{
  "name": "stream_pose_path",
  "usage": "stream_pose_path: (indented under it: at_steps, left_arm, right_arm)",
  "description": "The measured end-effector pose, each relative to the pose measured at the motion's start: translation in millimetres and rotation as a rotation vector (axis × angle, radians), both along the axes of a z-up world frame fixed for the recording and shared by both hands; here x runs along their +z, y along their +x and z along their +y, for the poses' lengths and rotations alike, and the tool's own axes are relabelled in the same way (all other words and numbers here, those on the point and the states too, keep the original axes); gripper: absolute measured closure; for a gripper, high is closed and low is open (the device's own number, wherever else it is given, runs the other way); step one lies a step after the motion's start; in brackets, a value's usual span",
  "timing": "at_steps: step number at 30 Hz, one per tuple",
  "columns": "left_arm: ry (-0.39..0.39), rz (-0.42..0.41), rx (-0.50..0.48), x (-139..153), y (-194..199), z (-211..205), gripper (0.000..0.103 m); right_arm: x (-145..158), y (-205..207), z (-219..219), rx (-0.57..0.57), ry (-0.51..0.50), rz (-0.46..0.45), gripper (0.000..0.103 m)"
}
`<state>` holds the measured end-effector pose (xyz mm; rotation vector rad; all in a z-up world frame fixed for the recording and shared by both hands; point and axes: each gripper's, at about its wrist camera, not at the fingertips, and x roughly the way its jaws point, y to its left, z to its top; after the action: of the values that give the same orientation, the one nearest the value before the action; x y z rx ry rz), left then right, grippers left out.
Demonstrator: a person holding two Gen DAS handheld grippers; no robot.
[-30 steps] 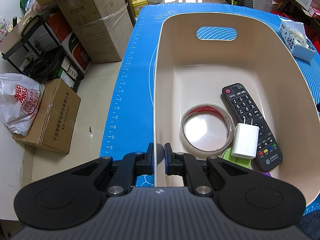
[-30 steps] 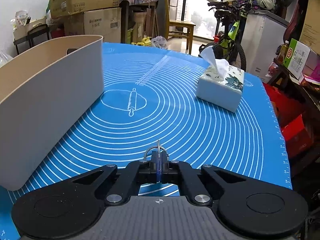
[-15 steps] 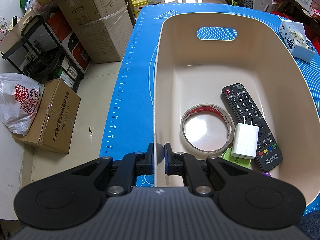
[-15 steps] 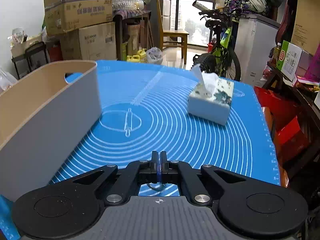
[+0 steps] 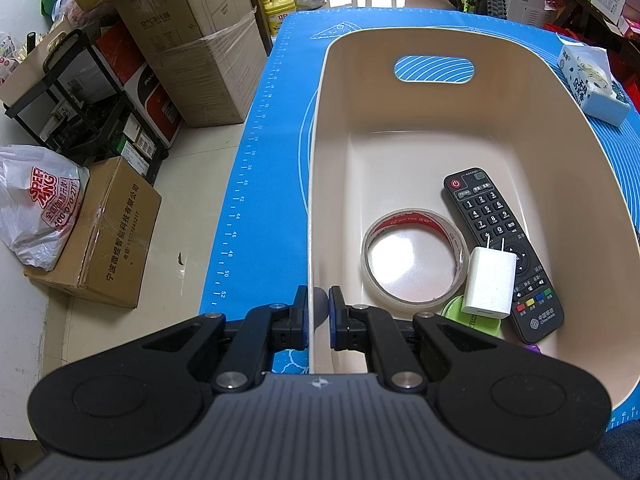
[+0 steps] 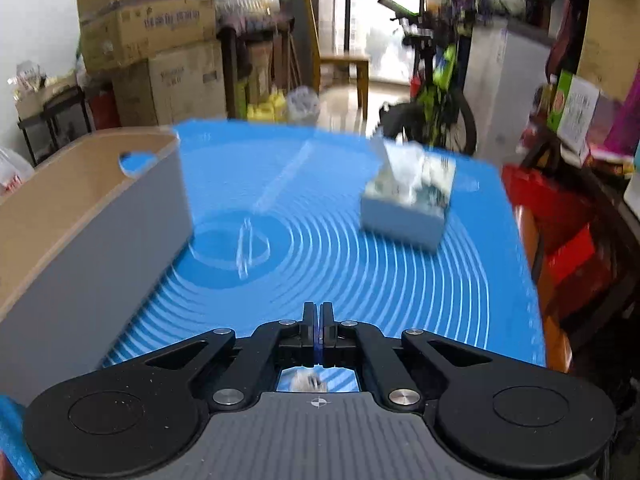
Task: Organize rigid objects
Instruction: 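Move the right gripper to the keys on the mat, then grasp the key ring with the right gripper and lift the keys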
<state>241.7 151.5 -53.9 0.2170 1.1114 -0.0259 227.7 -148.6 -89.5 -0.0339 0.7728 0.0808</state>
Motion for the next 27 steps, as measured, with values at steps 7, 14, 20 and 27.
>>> stream_pose_path:
  at_steps: [7,14,20,27]
  left_arm:
    - [0.0,-0.001,0.0,0.0,0.0,0.0,0.093]
    - [-0.001,0.0,0.0,0.0,-0.1,0.1,0.093]
    - [-0.001,0.0,0.001,0.1,0.1,0.3,0.093]
    - [0.0,-0.001,-0.001,-0.1,-0.2,0.2,0.093]
  right_arm:
    - [-27.0,0.7,4.4,-0.002,-0.033,0.084,0.036]
    - [-46.2,8.5,11.0,0.0,-0.038,0.165,0.029]
    - [-52.2,6.5,8.6,-0.001,-0.007,0.131,0.061]
    - [-47.6,-2.4,12.1,0.01,-0.022,0.081,0.066]
